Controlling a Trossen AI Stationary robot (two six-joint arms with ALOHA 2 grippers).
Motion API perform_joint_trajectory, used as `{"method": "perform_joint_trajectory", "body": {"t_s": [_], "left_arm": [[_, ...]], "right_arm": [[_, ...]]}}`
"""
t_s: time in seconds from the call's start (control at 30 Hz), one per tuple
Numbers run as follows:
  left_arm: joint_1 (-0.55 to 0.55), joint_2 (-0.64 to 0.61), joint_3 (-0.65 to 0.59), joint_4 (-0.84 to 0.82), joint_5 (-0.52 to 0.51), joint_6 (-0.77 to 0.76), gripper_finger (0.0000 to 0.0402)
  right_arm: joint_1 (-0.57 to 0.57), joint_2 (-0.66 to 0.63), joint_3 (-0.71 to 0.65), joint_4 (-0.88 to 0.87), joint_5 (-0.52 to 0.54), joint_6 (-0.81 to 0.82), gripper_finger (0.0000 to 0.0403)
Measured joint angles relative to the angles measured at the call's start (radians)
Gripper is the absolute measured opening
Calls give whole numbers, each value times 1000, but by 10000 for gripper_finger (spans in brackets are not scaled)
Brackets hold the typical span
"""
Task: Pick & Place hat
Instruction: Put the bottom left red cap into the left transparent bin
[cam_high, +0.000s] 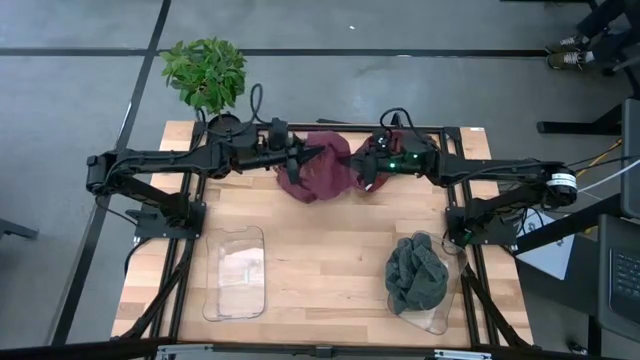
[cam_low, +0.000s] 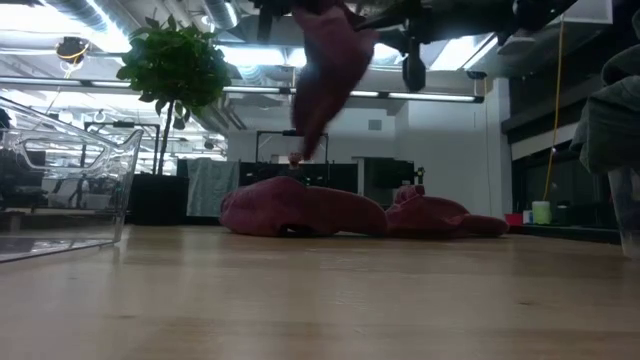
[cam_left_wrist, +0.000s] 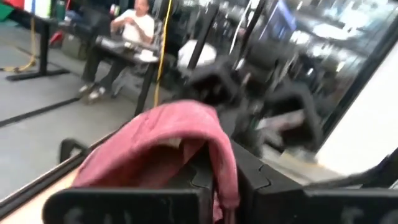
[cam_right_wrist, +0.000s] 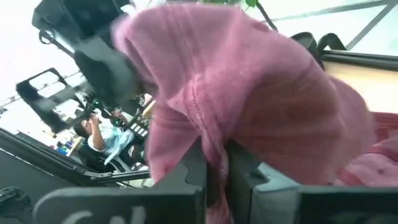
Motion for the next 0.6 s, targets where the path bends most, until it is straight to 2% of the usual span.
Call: {"method": "perform_joint_trajectory", "body": {"t_s": [0.23, 0.6], "left_arm": [[0, -1, 0, -103, -12, 83, 68], [0, -1, 0, -340, 9, 123, 212]], "right_arm": [[-8, -66, 0, -183, 0, -23, 29], [-8, -112, 0, -420, -5, -86, 29]]}}
